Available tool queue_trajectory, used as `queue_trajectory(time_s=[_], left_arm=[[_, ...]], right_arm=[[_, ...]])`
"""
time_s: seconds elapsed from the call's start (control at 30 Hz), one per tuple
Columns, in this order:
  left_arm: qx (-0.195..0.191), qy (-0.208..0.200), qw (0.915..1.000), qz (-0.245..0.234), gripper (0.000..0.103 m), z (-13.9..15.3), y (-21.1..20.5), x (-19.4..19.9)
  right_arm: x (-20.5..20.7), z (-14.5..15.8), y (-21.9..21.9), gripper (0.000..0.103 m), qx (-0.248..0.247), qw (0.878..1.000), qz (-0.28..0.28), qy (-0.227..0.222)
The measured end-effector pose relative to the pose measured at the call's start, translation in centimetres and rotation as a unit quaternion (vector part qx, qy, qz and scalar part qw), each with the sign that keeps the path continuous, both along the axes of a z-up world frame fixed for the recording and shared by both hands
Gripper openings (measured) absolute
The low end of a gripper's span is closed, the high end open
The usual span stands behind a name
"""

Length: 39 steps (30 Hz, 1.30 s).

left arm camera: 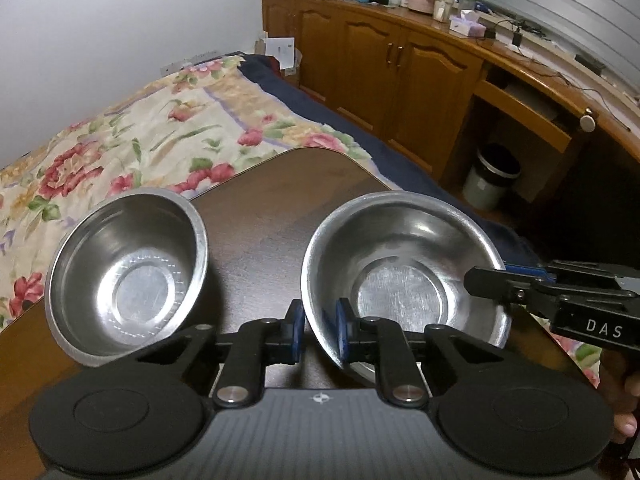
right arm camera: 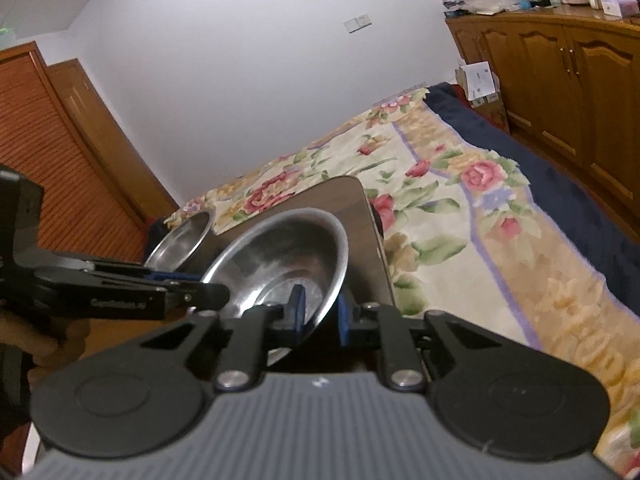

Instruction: Organize plates and bowls

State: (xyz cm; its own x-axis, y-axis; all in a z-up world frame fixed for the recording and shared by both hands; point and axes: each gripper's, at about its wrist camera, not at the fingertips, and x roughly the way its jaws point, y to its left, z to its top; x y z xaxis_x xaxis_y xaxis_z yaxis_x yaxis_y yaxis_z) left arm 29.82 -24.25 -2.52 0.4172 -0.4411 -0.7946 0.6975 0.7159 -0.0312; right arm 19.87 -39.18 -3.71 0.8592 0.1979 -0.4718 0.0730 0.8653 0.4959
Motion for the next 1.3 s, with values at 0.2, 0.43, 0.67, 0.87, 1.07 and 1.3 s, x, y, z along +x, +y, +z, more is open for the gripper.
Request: queue_trajectory(time_s=[0.2,0.43,0.67,0.87,1.07,1.3], left_arm=[[-0.028,-0.02,0.9994,-0.01,0.018,1.9,1.2,-1.6],[-0.072,-0.043,0.9963,-0.015,0.018,5.9,4.2,-3.8],[-0.1,-0.076,0.992,-0.017,0.018,9.3,7.1,-6.8],[-0.109,-0.088,0.9901,0.003,0.018,10.0,9.6,-8.9],[-0.14,-0.083,0.9859,0.038,0.018,9.6,12.5,-11.1],[-0.143,-0.08,0.9844,0.063,0.018,9.2,14.7,-14.0]], right_arm=[[-0.9,1.2,1.3,0.017,-0.035,0.999,-0.009,-0.012],[-2.9,4.6,3.0,0.017,-0.053,0.997,-0.019,-0.043],[-4.6,7.0,4.5,0.017,-0.049,0.996,-0.02,-0.078],[-5.5,7.9,5.6,0.017,-0.044,0.995,-0.006,-0.094],[-6.0,8.1,6.7,0.015,-0.038,0.994,0.026,-0.102],[-6.6,8.1,7.9,0.012,-0.028,0.992,0.062,-0.107]])
